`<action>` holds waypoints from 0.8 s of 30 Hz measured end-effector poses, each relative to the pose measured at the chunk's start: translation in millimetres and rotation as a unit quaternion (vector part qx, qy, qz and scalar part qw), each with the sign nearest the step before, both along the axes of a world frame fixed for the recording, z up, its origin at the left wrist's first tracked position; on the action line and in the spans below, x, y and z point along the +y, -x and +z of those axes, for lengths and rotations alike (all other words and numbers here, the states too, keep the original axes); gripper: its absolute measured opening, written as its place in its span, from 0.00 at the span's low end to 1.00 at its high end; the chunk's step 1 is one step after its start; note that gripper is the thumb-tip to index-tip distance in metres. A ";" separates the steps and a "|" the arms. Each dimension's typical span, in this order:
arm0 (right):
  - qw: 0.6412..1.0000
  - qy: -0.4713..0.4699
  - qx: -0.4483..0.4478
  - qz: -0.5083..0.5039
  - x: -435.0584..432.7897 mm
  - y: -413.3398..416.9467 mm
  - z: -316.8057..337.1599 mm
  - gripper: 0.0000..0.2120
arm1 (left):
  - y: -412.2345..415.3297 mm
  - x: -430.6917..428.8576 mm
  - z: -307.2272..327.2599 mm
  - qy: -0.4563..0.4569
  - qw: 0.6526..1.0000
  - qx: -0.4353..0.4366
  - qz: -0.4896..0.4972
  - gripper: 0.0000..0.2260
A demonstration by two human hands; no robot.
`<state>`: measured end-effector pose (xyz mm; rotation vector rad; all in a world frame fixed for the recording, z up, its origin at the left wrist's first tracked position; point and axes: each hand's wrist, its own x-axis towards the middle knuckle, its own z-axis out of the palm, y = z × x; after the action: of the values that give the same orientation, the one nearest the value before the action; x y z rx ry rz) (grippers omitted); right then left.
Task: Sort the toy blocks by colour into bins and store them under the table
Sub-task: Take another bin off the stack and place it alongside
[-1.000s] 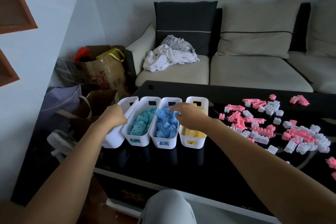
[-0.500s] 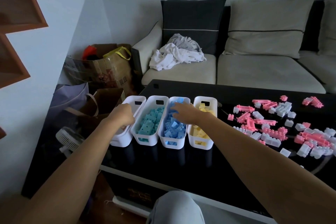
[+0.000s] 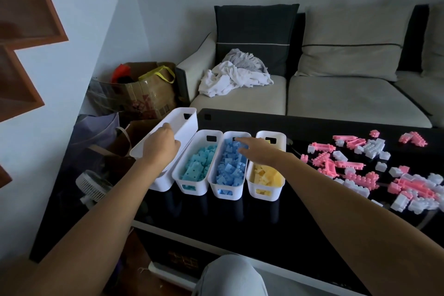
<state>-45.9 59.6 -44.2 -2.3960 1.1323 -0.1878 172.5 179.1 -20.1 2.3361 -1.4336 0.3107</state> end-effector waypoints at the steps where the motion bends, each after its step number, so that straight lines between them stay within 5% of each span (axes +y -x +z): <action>1: 0.999 -0.020 -0.027 -0.011 -0.7 1.6 1.0 0.20 | 1.4 -0.8 3.3 0.004 1.000 0.003 -0.001 0.06; 13: 0.965 0.035 -0.214 -0.146 -18.3 54.1 13.0 0.13 | 39.0 -7.6 43.0 0.136 0.990 -0.019 -0.004 0.11; 19: 0.951 0.057 -0.214 -0.216 -23.1 110.6 6.9 0.13 | 65.0 -17.5 52.5 0.188 0.966 0.164 -0.066 0.13; 22: 0.976 0.090 -0.089 -0.179 -14.8 140.3 -8.3 0.13 | 92.7 -26.8 61.1 0.182 0.926 0.309 -0.122 0.16; 24: 0.985 0.127 0.033 -0.110 -11.2 156.2 -27.9 0.20 | 119.1 -32.1 66.9 0.182 0.862 0.449 -0.152 0.14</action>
<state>-202.1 48.4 -72.1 -2.5064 1.4843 -0.3473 53.4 147.1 46.8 1.5410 -1.0849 -0.5046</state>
